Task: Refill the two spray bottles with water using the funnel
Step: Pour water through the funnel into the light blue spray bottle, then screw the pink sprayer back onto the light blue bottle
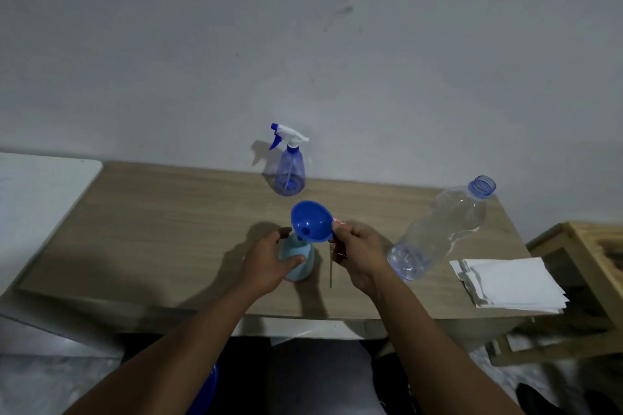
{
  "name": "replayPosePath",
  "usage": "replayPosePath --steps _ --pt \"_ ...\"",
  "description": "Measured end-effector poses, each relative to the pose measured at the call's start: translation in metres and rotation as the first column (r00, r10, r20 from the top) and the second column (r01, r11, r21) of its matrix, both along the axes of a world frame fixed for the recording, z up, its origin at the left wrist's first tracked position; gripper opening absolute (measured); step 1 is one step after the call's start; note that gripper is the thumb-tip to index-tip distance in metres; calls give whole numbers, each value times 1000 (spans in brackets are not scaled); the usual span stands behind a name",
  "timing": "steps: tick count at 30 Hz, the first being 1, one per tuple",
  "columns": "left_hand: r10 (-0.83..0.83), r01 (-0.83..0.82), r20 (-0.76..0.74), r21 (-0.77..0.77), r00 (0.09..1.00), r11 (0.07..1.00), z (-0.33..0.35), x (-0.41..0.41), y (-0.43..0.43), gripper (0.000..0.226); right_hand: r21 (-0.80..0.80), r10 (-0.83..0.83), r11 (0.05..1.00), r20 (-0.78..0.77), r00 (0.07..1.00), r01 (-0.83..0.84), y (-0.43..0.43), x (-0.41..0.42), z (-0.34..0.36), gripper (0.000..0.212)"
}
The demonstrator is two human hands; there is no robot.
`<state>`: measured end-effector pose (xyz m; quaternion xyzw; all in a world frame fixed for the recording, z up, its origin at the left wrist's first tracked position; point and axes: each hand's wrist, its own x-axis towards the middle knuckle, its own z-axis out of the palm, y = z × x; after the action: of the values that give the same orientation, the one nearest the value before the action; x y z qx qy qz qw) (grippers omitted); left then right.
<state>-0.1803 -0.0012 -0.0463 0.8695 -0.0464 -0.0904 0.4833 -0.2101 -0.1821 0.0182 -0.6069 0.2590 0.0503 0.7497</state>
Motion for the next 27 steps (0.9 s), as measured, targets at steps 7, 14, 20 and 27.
replayPosePath --steps 7,14,20,27 --pt "14 -12 57 -29 998 999 -12 2 1 67 4 -252 968 48 967 252 -43 -4 -10 21" --pt "-1 4 91 -35 996 999 -17 6 2 60 -841 43 534 -80 996 -91 -67 -24 -71 18" --pt "-10 14 109 -36 994 999 -19 7 3 51 -898 175 363 -196 965 -248 -70 -44 -101 15" --pt "-4 12 105 -73 995 997 -26 7 3 52 -886 99 399 -213 972 -234 -72 -44 -106 17"
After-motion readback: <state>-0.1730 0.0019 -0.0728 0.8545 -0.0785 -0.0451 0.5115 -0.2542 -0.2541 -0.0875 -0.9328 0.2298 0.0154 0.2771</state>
